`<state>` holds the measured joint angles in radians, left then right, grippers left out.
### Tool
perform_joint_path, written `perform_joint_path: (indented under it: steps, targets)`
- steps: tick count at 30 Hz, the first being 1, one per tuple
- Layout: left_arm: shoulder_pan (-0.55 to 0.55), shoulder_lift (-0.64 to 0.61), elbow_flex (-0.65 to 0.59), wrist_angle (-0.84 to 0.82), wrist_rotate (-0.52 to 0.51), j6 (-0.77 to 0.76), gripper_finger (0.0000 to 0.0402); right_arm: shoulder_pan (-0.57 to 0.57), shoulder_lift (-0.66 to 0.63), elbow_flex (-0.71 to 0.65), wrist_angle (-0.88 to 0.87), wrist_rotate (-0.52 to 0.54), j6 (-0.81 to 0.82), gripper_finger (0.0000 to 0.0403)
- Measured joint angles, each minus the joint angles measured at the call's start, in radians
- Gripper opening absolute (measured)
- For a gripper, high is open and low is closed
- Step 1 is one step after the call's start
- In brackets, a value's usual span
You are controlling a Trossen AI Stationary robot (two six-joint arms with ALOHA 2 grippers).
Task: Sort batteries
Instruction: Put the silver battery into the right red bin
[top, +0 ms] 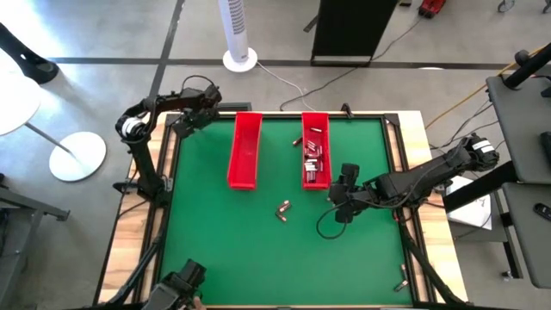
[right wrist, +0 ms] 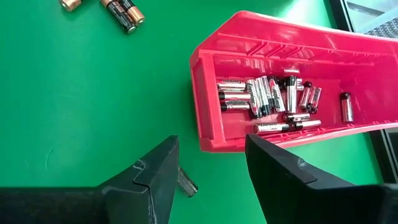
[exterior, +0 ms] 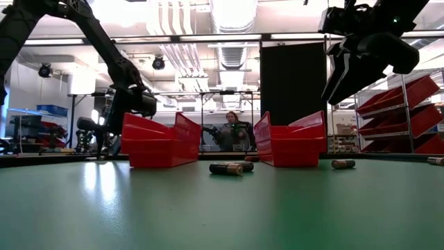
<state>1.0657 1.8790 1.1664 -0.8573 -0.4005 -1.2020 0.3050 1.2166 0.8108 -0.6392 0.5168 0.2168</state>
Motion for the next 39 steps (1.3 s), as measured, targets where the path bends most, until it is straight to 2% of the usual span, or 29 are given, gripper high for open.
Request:
perform_joint_path:
  steps: [5,10,15,24,31,39]
  targets:
    - [0.001,0.002,0.0,0.0,0.047,0.099,0.0171,0.0,0.0,0.0,0.0,0.0,-0.005,0.0172]
    - [0.0,0.002,0.0,-0.006,0.07,0.142,0.0171,0.0,0.0,0.0,0.0,0.0,-0.007,0.0174]
    - [0.0,0.002,0.008,-0.008,0.079,0.249,0.0171,0.0,0.0,0.0,0.001,0.0,-0.009,0.018]
    - [-0.002,0.002,0.118,-0.084,0.075,0.341,0.0166,0.0,0.0,-0.001,0.01,0.0,-0.02,0.017]
    - [0.066,0.002,0.148,-0.051,0.08,0.448,0.0155,0.001,0.0,-0.005,0.012,0.0,0.007,0.0174]
    - [0.138,0.045,0.131,-0.081,0.228,0.533,0.0154,0.0,0.0,-0.013,0.019,0.008,0.003,0.0182]
